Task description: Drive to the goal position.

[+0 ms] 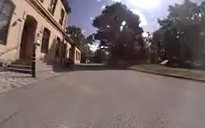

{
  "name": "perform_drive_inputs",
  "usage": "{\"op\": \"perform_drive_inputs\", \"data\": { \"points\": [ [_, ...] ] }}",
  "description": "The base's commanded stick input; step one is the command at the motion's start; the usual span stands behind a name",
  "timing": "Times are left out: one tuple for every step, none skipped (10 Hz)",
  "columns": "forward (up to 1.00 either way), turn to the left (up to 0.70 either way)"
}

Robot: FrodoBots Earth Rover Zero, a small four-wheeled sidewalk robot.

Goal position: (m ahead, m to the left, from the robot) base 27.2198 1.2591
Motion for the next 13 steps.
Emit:
{"op": "perform_drive_inputs", "data": {
  "points": [
    [0.85, 0.0],
    [0.85, 0.0],
    [0.85, -0.02],
    [0.85, -0.05],
    [0.85, -0.29],
    [0.85, -0.27],
    [0.85, -0.04],
    [0.85, 0.0],
    [0.85, 0.0],
    [0.85, 0.0],
    [0.85, 0.0],
    [0.85, 0.0],
    [0.85, 0.0]
  ]
}}
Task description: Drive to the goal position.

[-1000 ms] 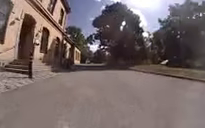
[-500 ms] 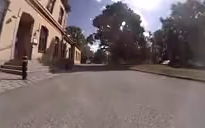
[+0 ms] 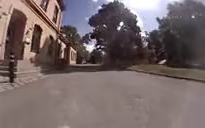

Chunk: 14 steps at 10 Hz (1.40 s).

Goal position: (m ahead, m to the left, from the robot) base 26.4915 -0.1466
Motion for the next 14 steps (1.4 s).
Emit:
{"op": "perform_drive_inputs", "data": {
  "points": [
    [0.85, 0.0],
    [0.85, 0.0],
    [0.85, 0.0],
    [0.85, 0.0],
    [0.85, 0.0],
    [0.85, 0.0],
    [0.85, 0.0],
    [0.85, 0.0],
    [0.85, 0.0],
    [0.85, 0.0],
    [0.85, 0.0],
    [0.85, 0.0],
    [0.85, 0.0],
    [0.85, 0.0]
  ]
}}
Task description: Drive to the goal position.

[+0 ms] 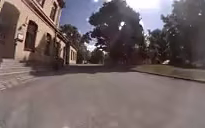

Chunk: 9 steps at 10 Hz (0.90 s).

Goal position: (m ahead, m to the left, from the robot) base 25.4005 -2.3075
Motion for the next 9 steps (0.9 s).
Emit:
{"op": "perform_drive_inputs", "data": {
  "points": [
    [0.85, 0.0],
    [0.85, 0.0],
    [0.85, 0.0],
    [0.85, 0.0],
    [0.85, 0.0],
    [0.85, 0.0],
    [0.85, 0.0],
    [0.85, 0.0],
    [0.85, 0.0]
  ]
}}
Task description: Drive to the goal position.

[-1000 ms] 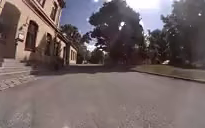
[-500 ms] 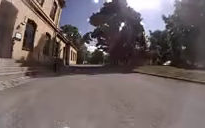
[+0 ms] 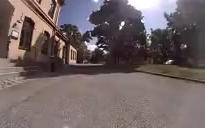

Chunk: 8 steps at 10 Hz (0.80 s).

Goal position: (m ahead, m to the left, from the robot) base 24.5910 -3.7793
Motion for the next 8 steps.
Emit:
{"op": "perform_drive_inputs", "data": {
  "points": [
    [0.85, 0.0],
    [0.85, 0.0],
    [0.85, 0.0],
    [0.85, 0.0],
    [0.85, 0.0],
    [0.85, 0.0],
    [0.85, 0.0],
    [0.85, 0.0]
  ]
}}
